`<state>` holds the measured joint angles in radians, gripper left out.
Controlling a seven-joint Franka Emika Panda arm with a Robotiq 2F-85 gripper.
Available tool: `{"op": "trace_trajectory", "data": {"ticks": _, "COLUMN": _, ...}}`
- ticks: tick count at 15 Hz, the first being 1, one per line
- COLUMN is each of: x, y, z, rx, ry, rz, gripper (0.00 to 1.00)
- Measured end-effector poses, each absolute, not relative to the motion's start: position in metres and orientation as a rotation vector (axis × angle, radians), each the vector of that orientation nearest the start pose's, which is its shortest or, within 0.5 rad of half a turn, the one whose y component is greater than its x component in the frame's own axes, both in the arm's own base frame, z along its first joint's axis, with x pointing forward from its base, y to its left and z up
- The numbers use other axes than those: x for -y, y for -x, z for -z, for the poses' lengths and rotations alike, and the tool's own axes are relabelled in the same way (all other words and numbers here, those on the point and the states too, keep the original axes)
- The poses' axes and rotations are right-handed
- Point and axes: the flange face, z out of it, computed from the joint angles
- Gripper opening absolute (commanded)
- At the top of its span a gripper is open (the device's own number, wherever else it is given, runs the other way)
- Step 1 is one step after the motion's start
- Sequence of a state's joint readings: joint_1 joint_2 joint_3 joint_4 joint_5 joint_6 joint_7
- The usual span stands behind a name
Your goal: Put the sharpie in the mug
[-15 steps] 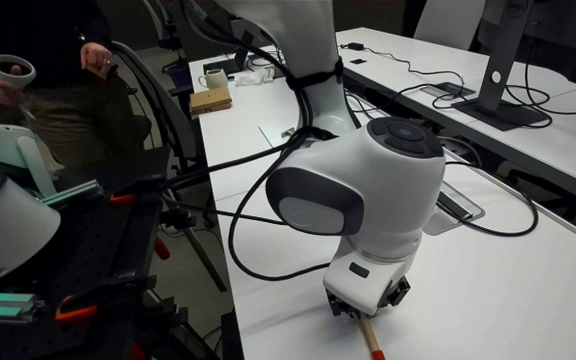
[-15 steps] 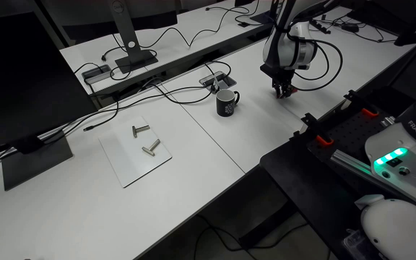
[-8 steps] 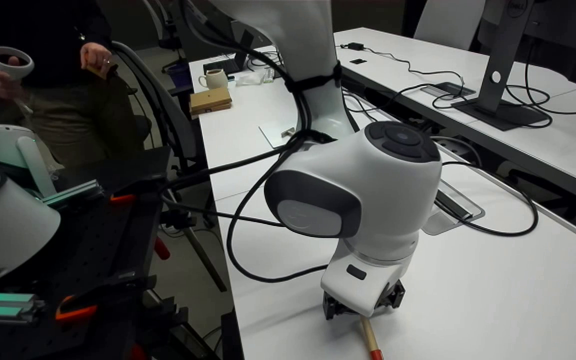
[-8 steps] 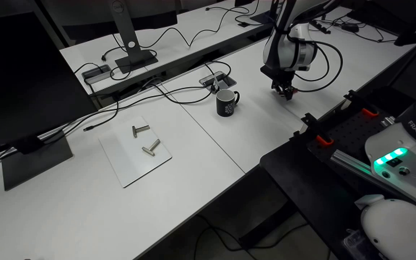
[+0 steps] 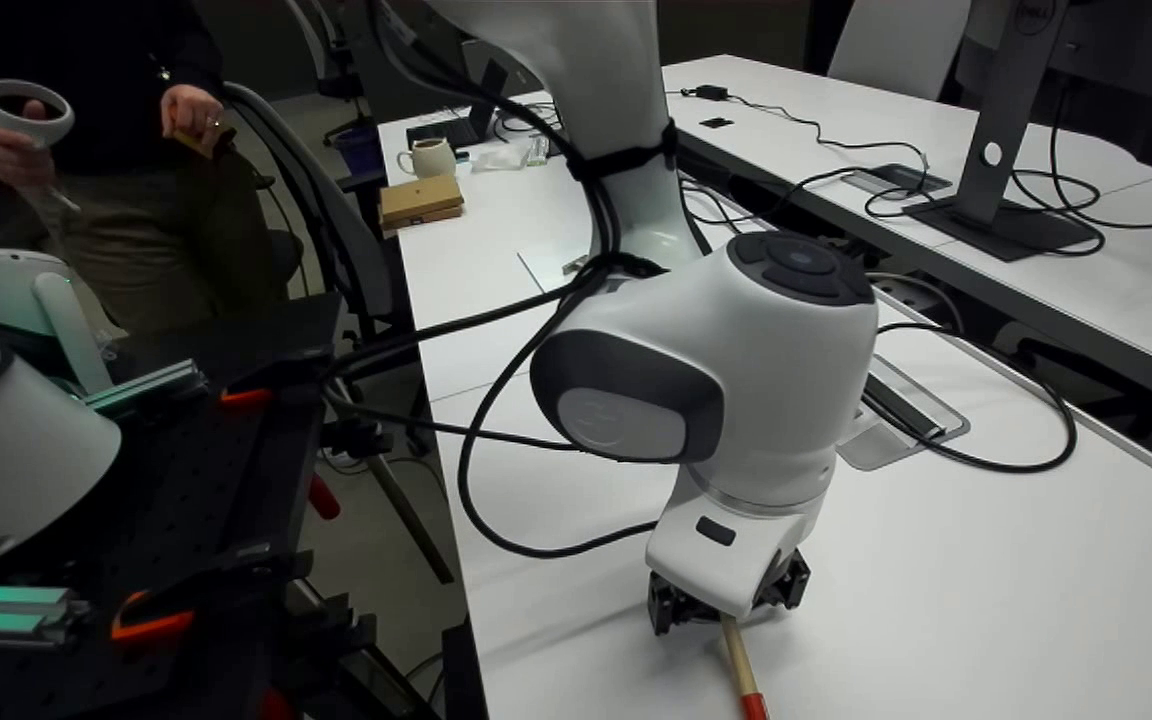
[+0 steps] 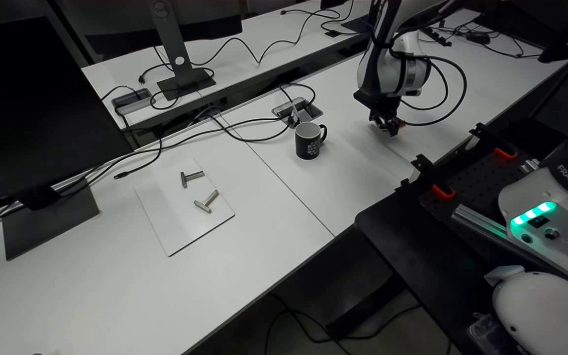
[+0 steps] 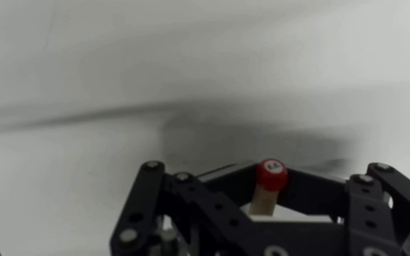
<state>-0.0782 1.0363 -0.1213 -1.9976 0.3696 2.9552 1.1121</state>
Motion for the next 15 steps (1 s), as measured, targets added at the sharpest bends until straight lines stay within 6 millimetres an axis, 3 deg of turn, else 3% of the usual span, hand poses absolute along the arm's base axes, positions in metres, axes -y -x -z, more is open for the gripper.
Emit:
{"op": "trace_trajectory", "data": {"ticks": 2, "x": 0.131, "y": -0.501, "z": 0.057, "rx": -2.310, "ry": 2.223, "rz": -0.045, "gripper": 0.33}}
{"op": "trace_trajectory", "data": {"ticks": 11, "x": 0.123, "y": -0.511, "z": 0.038, "rx": -2.239, "ry": 2.255, "rz": -0.029, "gripper": 0.99}}
{"op": "trace_trajectory", "data": {"ticks": 15, "x": 0.124, "y": -0.510, "z": 0.035, "rx": -2.238, "ry": 2.255, "rz": -0.031, "gripper": 1.00}}
